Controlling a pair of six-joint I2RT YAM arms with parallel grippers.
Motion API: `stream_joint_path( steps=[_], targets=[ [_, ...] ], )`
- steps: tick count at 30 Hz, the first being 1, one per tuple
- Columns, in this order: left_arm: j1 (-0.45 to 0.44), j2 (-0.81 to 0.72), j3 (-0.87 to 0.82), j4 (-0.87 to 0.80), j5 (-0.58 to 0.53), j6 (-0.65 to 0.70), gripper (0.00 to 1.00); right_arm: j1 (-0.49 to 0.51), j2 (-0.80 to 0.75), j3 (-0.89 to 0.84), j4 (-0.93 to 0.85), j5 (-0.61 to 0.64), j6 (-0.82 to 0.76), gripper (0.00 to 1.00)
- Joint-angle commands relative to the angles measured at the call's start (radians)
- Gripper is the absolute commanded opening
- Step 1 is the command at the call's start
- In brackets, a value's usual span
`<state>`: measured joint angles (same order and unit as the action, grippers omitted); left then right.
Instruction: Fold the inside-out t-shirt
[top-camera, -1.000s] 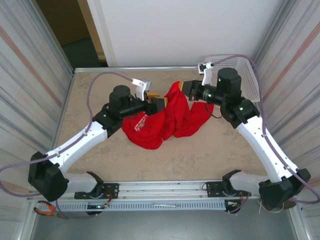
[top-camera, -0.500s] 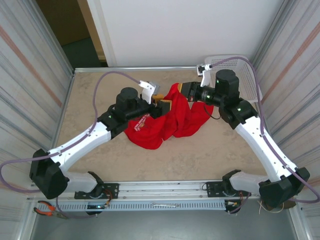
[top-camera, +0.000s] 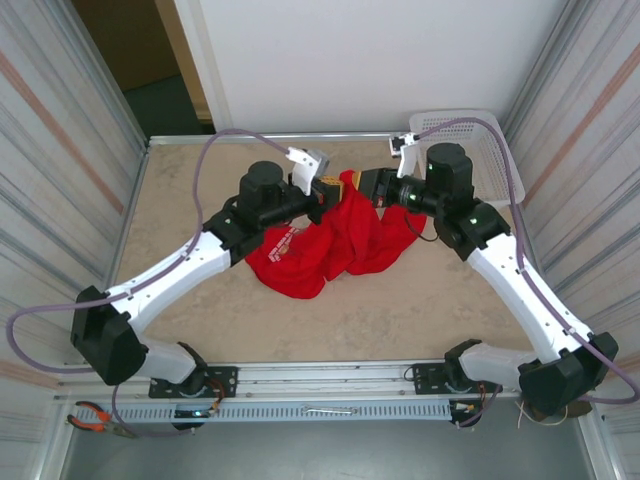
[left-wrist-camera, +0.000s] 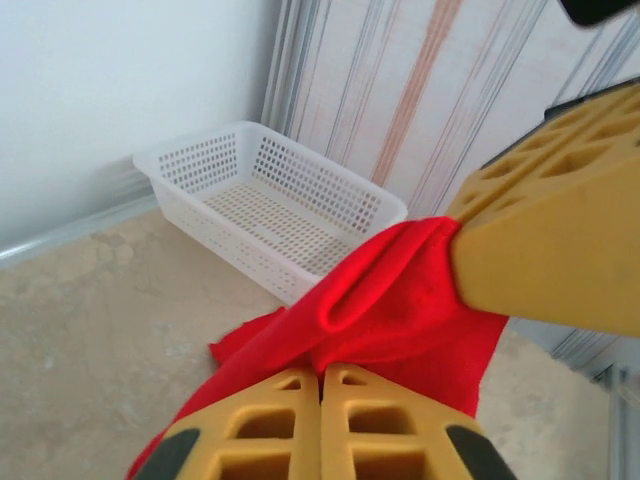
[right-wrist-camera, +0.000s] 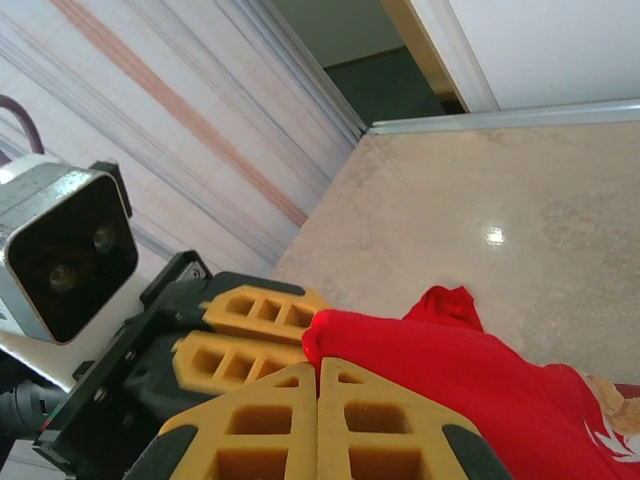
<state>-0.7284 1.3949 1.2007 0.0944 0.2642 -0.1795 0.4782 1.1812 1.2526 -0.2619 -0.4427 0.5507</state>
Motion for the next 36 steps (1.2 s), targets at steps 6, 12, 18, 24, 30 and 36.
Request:
stream_joint_path(
  steps=[6,12,18,24,30,36],
  targets=[
    [0.074,-0.05,0.096,-0.088,0.259,-0.134,0.0,-0.092,0.092,-0.011,0.054,0.069,0.008,0.39],
    [0.142,-0.029,0.188,-0.054,0.418,-0.424,0.0,-0.102,0.06,-0.04,0.019,0.108,0.0,0.59],
    [0.155,0.002,0.219,-0.019,0.427,-0.559,0.0,0.017,-0.156,-0.115,-0.061,0.262,-0.006,0.61],
    [0.159,0.0,0.209,-0.034,0.386,-0.58,0.0,0.225,-0.212,-0.094,-0.068,0.42,-0.013,0.6],
    [0.158,-0.009,0.201,-0.037,0.36,-0.602,0.0,0.347,-0.085,-0.041,-0.015,0.453,-0.013,0.57],
    [0.142,-0.021,0.2,-0.038,0.346,-0.614,0.0,0.356,0.048,0.015,0.029,0.575,-0.022,0.55]
  ],
)
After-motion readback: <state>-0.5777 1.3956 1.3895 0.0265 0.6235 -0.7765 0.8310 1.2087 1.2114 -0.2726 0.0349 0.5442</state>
